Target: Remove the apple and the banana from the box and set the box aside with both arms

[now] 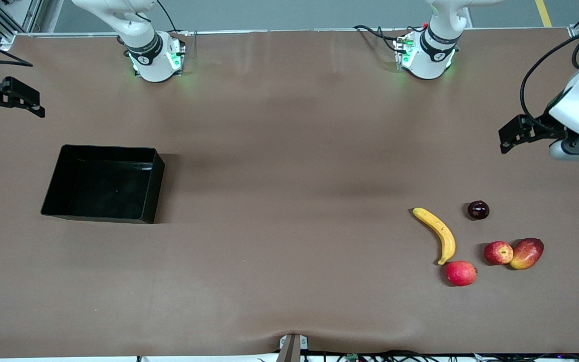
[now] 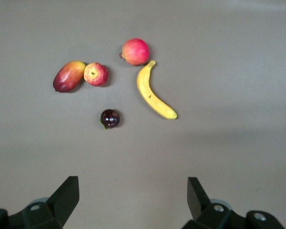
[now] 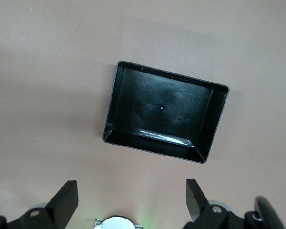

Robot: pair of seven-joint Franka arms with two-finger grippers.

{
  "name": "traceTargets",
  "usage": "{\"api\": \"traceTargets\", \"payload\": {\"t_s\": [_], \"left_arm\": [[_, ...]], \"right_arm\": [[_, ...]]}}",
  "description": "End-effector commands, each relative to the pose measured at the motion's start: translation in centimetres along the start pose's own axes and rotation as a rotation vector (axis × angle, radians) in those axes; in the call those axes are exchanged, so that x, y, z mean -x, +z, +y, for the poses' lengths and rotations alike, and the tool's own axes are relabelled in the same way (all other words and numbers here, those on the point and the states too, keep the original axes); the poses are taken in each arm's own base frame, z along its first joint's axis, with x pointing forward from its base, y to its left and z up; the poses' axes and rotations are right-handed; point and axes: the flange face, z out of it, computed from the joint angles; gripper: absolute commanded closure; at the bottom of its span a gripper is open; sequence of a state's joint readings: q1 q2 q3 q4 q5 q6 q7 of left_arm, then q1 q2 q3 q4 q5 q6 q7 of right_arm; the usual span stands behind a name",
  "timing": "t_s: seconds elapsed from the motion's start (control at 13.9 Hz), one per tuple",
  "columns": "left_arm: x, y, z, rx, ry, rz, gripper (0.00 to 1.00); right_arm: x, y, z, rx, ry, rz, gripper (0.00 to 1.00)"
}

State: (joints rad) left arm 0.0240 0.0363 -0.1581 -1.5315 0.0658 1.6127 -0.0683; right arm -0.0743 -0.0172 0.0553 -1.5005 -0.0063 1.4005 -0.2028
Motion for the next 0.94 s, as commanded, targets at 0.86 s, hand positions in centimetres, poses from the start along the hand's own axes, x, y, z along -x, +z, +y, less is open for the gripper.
{"api": "traceTargets", "payload": {"t_s": [0.86], "left_arm": [[2.2,-1.1,0.1,0.076,-0.005,0.009,0.0]], "right_arm": [[0.6,-0.4,-0.4,0.022,-0.014,0.009,0.0]]}}
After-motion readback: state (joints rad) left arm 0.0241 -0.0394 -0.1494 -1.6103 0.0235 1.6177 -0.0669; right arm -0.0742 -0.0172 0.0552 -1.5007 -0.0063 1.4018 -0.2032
